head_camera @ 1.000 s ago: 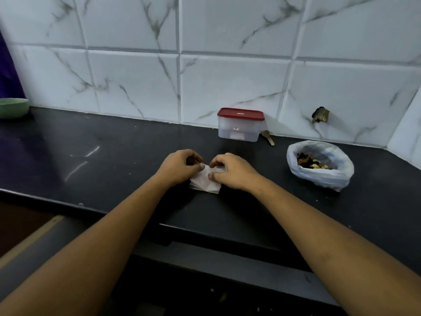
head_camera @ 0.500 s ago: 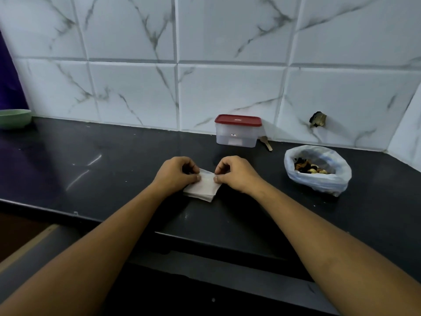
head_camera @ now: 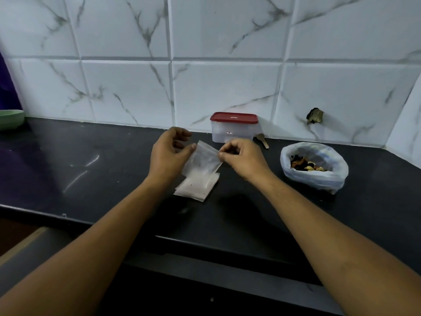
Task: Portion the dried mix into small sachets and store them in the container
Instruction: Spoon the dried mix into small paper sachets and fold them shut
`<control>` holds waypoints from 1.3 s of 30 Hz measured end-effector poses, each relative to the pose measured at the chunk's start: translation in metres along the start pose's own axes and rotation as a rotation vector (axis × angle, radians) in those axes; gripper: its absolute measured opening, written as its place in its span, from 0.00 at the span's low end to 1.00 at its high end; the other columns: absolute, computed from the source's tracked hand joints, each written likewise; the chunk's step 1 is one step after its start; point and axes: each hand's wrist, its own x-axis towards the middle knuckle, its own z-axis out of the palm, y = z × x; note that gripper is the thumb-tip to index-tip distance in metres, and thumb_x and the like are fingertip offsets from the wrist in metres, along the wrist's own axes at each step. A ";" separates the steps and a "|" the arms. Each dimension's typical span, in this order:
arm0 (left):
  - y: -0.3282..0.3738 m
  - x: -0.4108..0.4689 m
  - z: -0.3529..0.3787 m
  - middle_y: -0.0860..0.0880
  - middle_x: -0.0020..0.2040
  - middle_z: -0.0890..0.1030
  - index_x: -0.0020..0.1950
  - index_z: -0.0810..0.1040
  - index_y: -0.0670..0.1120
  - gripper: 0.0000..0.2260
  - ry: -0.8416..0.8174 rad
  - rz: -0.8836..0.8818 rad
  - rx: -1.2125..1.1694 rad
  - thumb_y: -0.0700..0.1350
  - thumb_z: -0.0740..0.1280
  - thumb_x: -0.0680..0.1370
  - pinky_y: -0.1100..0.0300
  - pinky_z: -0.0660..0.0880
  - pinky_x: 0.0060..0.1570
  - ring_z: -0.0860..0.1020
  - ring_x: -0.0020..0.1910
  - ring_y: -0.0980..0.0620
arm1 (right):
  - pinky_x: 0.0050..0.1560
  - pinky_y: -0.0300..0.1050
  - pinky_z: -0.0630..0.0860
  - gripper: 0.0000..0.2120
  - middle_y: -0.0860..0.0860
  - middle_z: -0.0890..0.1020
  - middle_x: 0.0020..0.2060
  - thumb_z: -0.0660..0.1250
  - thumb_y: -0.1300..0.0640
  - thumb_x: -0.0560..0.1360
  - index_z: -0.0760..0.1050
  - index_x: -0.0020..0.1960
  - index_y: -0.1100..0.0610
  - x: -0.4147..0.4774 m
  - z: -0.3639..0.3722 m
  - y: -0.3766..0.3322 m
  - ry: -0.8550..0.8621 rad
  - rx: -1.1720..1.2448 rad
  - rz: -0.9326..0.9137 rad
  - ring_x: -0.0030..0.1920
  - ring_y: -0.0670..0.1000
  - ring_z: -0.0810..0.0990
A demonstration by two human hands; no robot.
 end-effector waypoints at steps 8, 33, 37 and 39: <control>0.046 0.017 0.077 0.45 0.49 0.86 0.57 0.79 0.45 0.11 -0.310 -0.177 -0.193 0.50 0.72 0.80 0.53 0.82 0.45 0.82 0.41 0.52 | 0.33 0.43 0.80 0.06 0.58 0.86 0.42 0.73 0.65 0.77 0.80 0.43 0.58 0.011 -0.064 0.011 0.128 0.226 0.140 0.41 0.53 0.85; 0.021 0.012 0.132 0.47 0.43 0.86 0.54 0.83 0.38 0.09 -0.524 -0.268 -0.460 0.44 0.71 0.81 0.57 0.83 0.43 0.83 0.44 0.54 | 0.40 0.48 0.84 0.04 0.53 0.87 0.41 0.72 0.62 0.79 0.83 0.51 0.55 -0.005 -0.075 0.062 0.020 0.179 0.027 0.43 0.50 0.87; 0.019 0.011 0.131 0.46 0.45 0.85 0.54 0.83 0.39 0.10 -0.565 -0.237 -0.427 0.46 0.70 0.82 0.59 0.81 0.43 0.82 0.44 0.54 | 0.40 0.49 0.85 0.04 0.55 0.87 0.41 0.70 0.61 0.80 0.83 0.49 0.55 -0.008 -0.076 0.062 0.037 0.233 0.076 0.43 0.53 0.87; 0.019 0.012 0.131 0.45 0.45 0.84 0.52 0.82 0.40 0.08 -0.589 -0.231 -0.410 0.45 0.69 0.82 0.56 0.82 0.45 0.82 0.45 0.53 | 0.38 0.47 0.83 0.04 0.54 0.87 0.41 0.70 0.60 0.81 0.83 0.48 0.55 -0.010 -0.075 0.061 0.065 0.191 0.084 0.43 0.53 0.87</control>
